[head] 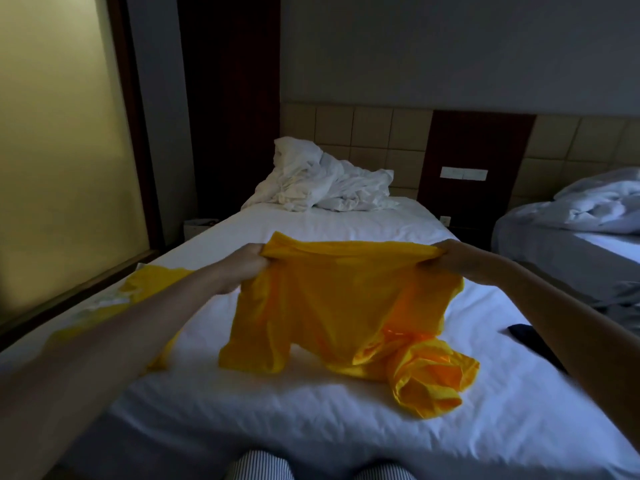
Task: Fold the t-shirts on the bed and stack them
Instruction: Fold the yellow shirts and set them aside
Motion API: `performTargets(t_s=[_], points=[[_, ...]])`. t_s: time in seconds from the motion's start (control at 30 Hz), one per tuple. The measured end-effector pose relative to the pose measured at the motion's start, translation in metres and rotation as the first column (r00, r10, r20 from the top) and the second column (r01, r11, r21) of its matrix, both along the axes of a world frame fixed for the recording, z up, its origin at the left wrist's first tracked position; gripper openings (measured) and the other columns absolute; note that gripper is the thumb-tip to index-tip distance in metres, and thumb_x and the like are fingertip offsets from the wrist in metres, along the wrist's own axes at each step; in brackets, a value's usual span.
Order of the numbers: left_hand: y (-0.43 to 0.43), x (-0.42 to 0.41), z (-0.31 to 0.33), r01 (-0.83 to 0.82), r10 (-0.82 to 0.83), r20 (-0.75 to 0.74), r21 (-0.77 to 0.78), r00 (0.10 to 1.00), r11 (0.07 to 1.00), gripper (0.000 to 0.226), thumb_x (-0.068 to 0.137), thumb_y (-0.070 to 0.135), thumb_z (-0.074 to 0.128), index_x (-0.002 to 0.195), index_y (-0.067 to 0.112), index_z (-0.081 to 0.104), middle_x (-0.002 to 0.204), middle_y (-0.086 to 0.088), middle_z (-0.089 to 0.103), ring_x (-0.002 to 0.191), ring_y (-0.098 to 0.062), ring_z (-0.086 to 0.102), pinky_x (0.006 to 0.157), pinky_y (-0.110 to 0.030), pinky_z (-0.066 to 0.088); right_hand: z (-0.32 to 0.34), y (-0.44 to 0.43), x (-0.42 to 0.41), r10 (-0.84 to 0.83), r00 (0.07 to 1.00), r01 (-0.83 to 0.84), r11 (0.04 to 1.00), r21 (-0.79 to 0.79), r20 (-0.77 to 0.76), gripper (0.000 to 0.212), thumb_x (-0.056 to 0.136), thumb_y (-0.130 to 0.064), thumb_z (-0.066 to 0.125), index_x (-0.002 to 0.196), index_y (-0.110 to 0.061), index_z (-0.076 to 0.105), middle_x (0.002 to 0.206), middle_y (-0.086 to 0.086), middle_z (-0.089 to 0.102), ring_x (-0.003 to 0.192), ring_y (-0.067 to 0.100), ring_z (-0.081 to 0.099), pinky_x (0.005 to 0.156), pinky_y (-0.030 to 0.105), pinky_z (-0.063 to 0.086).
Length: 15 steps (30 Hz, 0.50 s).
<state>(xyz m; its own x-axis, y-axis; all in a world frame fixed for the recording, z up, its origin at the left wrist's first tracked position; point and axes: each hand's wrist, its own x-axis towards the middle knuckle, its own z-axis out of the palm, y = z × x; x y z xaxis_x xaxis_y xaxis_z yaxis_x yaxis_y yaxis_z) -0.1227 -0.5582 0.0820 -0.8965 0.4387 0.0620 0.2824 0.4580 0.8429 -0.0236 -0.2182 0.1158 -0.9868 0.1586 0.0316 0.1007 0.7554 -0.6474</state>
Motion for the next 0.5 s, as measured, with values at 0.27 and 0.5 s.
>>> performTargets(t_s=[0.27, 0.5], points=[[0.009, 0.014, 0.039, 0.262, -0.246, 0.165, -0.081, 0.955, 0.962, 0.032, 0.078, 0.04, 0.065, 0.105, 0.024, 0.057, 0.1, 0.001, 0.066, 0.091, -0.021, 0.065, 0.077, -0.03, 0.054, 0.028, 0.013, 0.029, 0.06, 0.998, -0.047, 0.959, -0.281, 0.037, 0.018, 0.093, -0.025, 0.053, 0.109, -0.018, 0.057, 0.102, 0.003, 0.064, 0.094, 0.022, 0.062, 0.081, 0.035, 0.052], [0.028, -0.016, 0.065, -0.24, -0.082, -0.549, -0.489, 0.832, 0.839, 0.021, 0.084, 0.009, 0.054, 0.065, 0.012, 0.047, 0.07, -0.009, 0.051, 0.066, -0.025, 0.053, 0.054, -0.029, 0.032, 0.032, 0.01, 0.023, -0.139, 0.981, 0.193, 0.78, 0.595, -0.135, 0.024, 0.09, -0.027, 0.059, 0.102, -0.008, 0.066, 0.095, 0.01, 0.063, 0.093, 0.025, 0.062, 0.072, 0.03, 0.045]])
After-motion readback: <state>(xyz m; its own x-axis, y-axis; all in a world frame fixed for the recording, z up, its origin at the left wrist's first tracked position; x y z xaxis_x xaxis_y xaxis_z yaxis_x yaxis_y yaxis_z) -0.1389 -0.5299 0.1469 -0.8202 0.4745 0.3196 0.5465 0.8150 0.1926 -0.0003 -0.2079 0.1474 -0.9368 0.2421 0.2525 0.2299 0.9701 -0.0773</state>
